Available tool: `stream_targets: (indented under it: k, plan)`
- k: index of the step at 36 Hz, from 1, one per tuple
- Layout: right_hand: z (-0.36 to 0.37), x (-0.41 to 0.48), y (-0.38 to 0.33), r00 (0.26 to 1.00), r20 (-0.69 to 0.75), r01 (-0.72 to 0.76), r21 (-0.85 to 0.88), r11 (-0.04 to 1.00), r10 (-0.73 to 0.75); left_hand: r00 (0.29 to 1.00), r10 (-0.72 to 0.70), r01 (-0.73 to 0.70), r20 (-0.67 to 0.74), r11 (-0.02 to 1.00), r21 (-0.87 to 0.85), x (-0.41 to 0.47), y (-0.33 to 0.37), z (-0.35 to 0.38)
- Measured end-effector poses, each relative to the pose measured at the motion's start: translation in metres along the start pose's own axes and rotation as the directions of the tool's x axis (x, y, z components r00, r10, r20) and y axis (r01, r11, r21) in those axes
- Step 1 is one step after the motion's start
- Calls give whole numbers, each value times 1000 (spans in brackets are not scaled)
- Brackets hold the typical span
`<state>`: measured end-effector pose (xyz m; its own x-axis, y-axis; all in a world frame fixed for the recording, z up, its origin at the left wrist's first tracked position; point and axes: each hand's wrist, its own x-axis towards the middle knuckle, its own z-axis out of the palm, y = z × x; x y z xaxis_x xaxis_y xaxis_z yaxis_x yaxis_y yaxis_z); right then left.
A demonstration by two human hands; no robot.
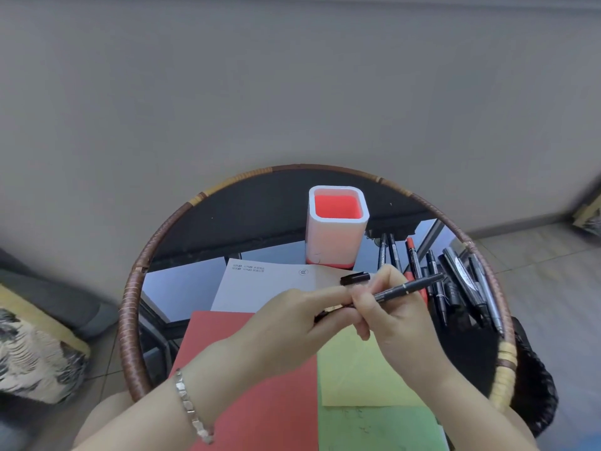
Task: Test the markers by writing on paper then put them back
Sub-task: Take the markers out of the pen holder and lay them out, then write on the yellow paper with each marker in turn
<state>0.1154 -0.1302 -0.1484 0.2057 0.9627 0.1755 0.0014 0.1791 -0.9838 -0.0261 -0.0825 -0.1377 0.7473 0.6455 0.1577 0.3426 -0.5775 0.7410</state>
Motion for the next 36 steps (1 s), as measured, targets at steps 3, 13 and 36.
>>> stream_targets:
  k: [3,13,36]
  plan:
    - [-4,-3,1,997,-73,5,-33,999,-7,994,-108,107,-1,987,117,-3,-2,1]
    - [-47,-13,12,920,-391,-55,-73,996,22,842,-418,493,-342,853,173,2,-63,-3]
    - [-69,-35,23,885,-455,-172,-123,977,98,990,-120,60,76,840,540,0,-9,60]
